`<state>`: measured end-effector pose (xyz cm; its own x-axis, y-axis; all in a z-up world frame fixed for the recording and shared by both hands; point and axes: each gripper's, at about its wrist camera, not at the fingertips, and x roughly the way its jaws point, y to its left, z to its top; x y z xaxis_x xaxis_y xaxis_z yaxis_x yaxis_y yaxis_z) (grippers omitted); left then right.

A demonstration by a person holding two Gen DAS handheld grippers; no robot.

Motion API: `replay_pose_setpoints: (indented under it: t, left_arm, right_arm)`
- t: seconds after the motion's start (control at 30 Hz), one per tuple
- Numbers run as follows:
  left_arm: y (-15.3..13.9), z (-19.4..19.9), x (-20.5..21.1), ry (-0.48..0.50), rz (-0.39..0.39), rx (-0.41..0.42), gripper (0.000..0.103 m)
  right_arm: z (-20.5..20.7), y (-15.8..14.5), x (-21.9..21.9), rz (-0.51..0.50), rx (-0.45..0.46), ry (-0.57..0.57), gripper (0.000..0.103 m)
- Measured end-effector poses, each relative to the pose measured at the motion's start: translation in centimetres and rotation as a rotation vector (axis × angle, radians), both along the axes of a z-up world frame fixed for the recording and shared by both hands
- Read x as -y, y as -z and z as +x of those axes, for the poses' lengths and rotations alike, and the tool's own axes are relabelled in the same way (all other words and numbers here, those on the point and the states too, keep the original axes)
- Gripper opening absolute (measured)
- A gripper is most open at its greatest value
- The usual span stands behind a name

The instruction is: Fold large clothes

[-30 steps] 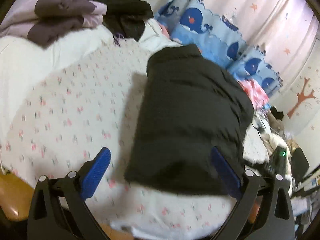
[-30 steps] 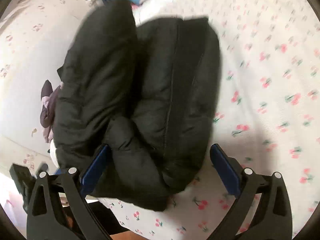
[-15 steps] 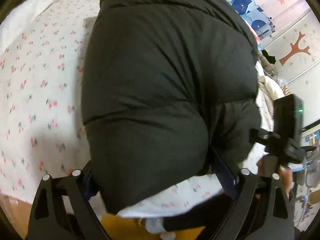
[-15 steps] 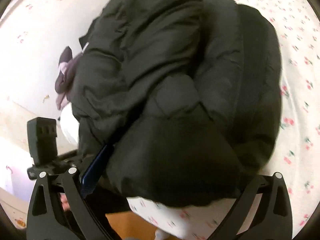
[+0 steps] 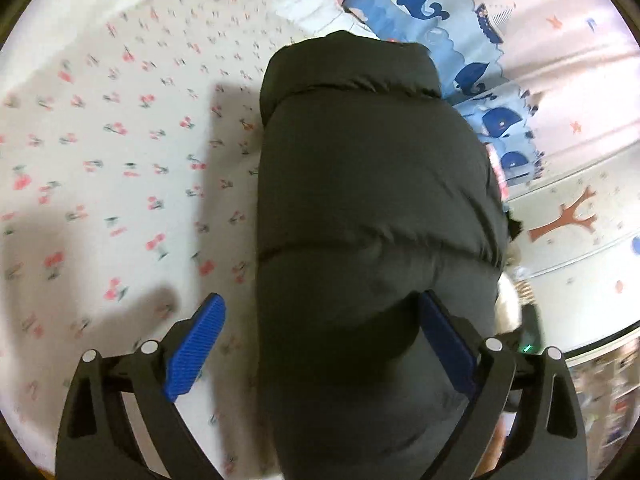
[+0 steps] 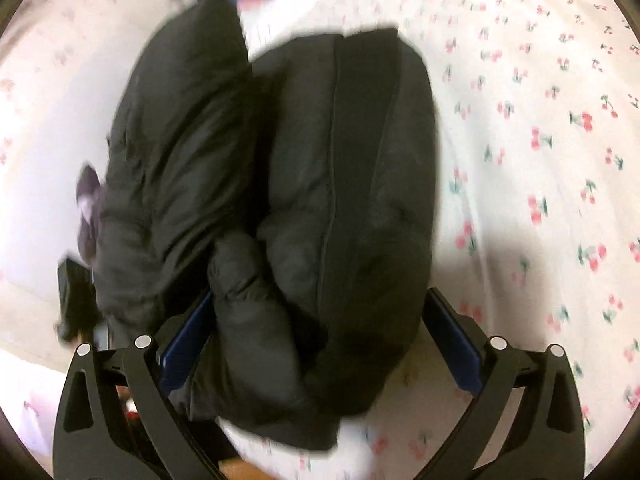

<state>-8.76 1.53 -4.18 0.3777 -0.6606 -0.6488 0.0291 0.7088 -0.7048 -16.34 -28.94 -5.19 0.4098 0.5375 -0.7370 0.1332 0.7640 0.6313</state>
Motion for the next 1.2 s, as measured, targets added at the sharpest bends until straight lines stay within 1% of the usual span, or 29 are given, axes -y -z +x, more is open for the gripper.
replay_pose_setpoints:
  t: [0.03, 0.1, 0.17, 0.2, 0.23, 0.27, 0.33, 0.37, 0.4, 0.43, 0.47, 0.53, 0.57, 0.6, 0.63, 0.67, 0.73, 0.77, 0.83, 0.87, 0.9, 0.93, 0.97, 1.0, 1.03, 1.07, 1.1, 1.13, 1.2]
  left_arm:
    - [0.0, 0.3, 0.0, 0.014, -0.005, 0.003, 0.093]
    - [0.3, 0.9, 0.1, 0.058, 0.002, 0.018, 0.096]
    - [0.7, 2.2, 0.5, 0.101, -0.011, 0.008, 0.096]
    - [1.1, 2.7, 1.0, 0.126, -0.02, -0.003, 0.096]
    - [1.2, 3.0, 1.2, 0.142, -0.031, -0.007, 0.096]
    - [1.3, 3.3, 1.5, 0.153, -0.04, -0.01, 0.096]
    - [2.1, 3.9, 2.5, 0.189, -0.072, -0.029, 0.096]
    - [2.3, 3.9, 2.9, 0.205, -0.083, -0.039, 0.096]
    - [2.5, 3.8, 3.9, 0.234, -0.076, -0.037, 0.096]
    - [2.0, 3.5, 4.4, 0.251, -0.055, -0.019, 0.096]
    - [1.1, 2.8, 5.2, 0.265, 0.001, 0.03, 0.094]
    - [-1.5, 1.4, 5.9, 0.262, 0.086, 0.118, 0.079]
    - [-2.5, 1.0, 5.8, 0.257, 0.108, 0.148, 0.076]
    - [-4.2, 0.1, 5.3, 0.245, 0.141, 0.197, 0.074]
    - [-5.8, -0.9, 4.6, 0.228, 0.175, 0.241, 0.074]
    - [-7.2, -2.0, 3.5, 0.207, 0.212, 0.276, 0.074]
    - [-9.0, -3.7, 0.9, 0.154, 0.27, 0.324, 0.074]
    - [-9.3, -4.2, -0.2, 0.13, 0.279, 0.334, 0.074]
    - [-9.4, -5.7, -4.4, 0.038, 0.285, 0.331, 0.074]
    - [-8.9, -5.8, -5.8, 0.006, 0.3, 0.322, 0.074]
    - [-7.6, -6.0, -7.7, -0.042, 0.347, 0.289, 0.074]
    - [-5.7, -5.8, -9.1, -0.076, 0.373, 0.225, 0.078]
    - [-4.0, -5.3, -10.2, -0.097, 0.362, 0.163, 0.082]
    - [-1.9, -5.2, -11.9, -0.138, 0.297, 0.098, 0.086]
    - [-1.0, -5.4, -12.9, -0.166, 0.24, 0.076, 0.087]
    - [-0.9, -5.7, -13.1, -0.172, 0.221, 0.078, 0.087]
    - [-1.6, -6.1, -12.7, -0.175, 0.252, 0.11, 0.088]
    - [-2.3, -6.5, -12.4, -0.187, 0.287, 0.141, 0.087]
    - [-3.8, -7.2, -11.9, -0.201, 0.328, 0.192, 0.087]
  right_arm:
    - [0.1, -0.6, -1.0, -0.013, 0.006, -0.003, 0.097]
    - [-0.3, -1.9, 0.5, -0.057, 0.031, 0.027, 0.097]
    - [0.7, -2.9, 2.9, -0.072, 0.06, 0.126, 0.097]
    - [2.1, -3.0, 3.6, -0.076, 0.06, 0.143, 0.097]
    - [3.0, -2.7, 4.3, -0.054, 0.055, 0.138, 0.097]
    - [4.8, -1.7, 4.3, 0.007, 0.031, 0.121, 0.097]
    - [7.2, 0.8, 2.4, 0.067, -0.071, 0.066, 0.097]
    - [8.2, 1.6, 0.4, 0.123, -0.081, 0.008, 0.097]
    - [8.9, 1.8, -2.3, 0.116, -0.064, -0.044, 0.097]
    - [9.0, 1.6, -3.9, 0.074, -0.045, -0.069, 0.097]
    - [9.0, 1.3, -5.8, 0.049, -0.01, -0.092, 0.097]
    - [8.9, 0.5, -7.9, 0.065, 0.053, -0.096, 0.097]
    - [9.0, -0.2, -9.0, 0.096, 0.099, -0.11, 0.097]
    - [9.0, -0.8, -9.9, 0.117, 0.132, -0.125, 0.097]
    - [9.3, -2.2, -11.9, 0.149, 0.189, -0.161, 0.097]
    - [9.5, -3.1, -13.4, 0.166, 0.222, -0.188, 0.097]
    - [10.1, -4.9, -16.8, 0.185, 0.278, -0.246, 0.097]
    - [10.5, -5.4, -18.5, 0.193, 0.296, -0.28, 0.097]
    - [11.2, -5.1, -22.2, 0.17, 0.298, -0.349, 0.097]
    - [11.7, -4.1, -24.0, 0.118, 0.269, -0.381, 0.097]
    - [12.2, -2.3, -25.5, 0.046, 0.206, -0.4, 0.097]
    - [12.5, -0.6, -26.2, -0.008, 0.142, -0.4, 0.097]
    - [12.7, 1.5, -26.2, -0.034, 0.071, -0.382, 0.097]
    - [12.5, 2.5, -25.3, 0.02, 0.052, -0.349, 0.096]
    - [12.2, 2.5, -24.7, 0.026, 0.054, -0.332, 0.096]
    - [11.7, 1.9, -24.1, -0.007, 0.065, -0.308, 0.096]
    - [10.8, 0.3, -23.3, -0.057, 0.104, -0.264, 0.096]
    - [10.0, -0.8, -22.6, -0.081, 0.145, -0.239, 0.096]
    - [8.5, -5.3, -22.0, -0.14, 0.31, -0.168, 0.096]
